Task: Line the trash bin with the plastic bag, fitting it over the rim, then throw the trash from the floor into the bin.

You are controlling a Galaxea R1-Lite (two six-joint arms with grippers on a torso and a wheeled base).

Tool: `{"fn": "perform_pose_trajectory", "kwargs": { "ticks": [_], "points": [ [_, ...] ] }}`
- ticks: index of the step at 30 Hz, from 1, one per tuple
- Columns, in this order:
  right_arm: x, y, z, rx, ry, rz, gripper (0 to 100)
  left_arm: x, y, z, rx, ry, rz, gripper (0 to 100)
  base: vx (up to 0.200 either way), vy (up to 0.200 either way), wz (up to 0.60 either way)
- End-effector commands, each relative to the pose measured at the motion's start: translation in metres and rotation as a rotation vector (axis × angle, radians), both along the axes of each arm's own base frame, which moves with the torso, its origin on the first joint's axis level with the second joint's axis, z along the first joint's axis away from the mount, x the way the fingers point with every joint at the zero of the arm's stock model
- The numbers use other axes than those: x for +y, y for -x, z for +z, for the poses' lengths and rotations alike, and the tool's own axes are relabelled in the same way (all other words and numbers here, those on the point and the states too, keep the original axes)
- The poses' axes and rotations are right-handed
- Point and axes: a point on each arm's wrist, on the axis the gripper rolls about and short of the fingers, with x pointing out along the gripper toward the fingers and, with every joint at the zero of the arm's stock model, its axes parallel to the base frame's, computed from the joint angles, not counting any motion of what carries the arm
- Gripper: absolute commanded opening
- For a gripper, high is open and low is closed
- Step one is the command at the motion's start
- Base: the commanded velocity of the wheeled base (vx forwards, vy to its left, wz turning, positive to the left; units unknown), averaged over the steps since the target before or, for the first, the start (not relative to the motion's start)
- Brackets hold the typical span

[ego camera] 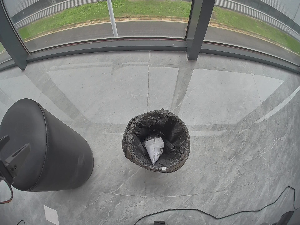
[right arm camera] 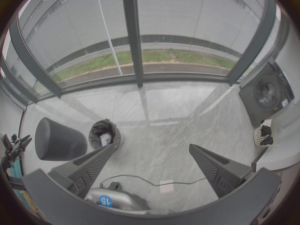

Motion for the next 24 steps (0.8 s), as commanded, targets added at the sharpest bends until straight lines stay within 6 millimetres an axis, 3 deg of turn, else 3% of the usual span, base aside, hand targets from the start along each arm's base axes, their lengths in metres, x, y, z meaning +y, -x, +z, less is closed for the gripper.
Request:
{"fn": "perform_pose_trajectory", "kwargs": {
  "ticks": [1,5,6,7,10,13,19,24],
  "points": [
    [-0.015,0.142,-0.161,-0.578,0.113,-0.453,100,0.024,0.118,-0.041,-0.185,-0.181,0.270,100,0.000,0.000,0.00],
    [-0.012,0.109,-0.202,-0.400,0.105,-0.308,100,0.024,0.113,-0.055,-0.149,-0.146,0.270,100,0.000,0.000,0.00],
    [-0.012,0.107,-0.204,-0.394,0.105,-0.302,100,0.023,0.113,-0.056,-0.148,-0.144,0.270,100,0.000,0.000,0.00],
    [-0.011,0.089,-0.225,-0.359,0.087,-0.230,100,0.023,0.109,-0.063,-0.118,-0.126,0.257,100,0.000,0.000,0.00],
    [-0.008,0.061,-0.257,-0.422,0.059,-0.119,100,0.022,0.101,-0.076,-0.076,-0.116,0.239,100,0.000,0.000,0.00],
    [-0.005,0.054,-0.256,-0.568,0.006,0.042,100,0.021,0.091,-0.094,-0.026,-0.121,0.230,100,0.000,0.000,0.00],
    [-0.003,0.053,-0.262,-0.511,0.088,0.124,100,0.019,0.069,-0.130,-0.042,-0.100,0.230,100,0.000,0.000,0.00],
    [-0.003,0.054,-0.264,-0.490,0.110,0.151,100,0.019,0.063,-0.143,-0.088,-0.107,0.235,100,0.000,0.000,0.00]
  ]
}}
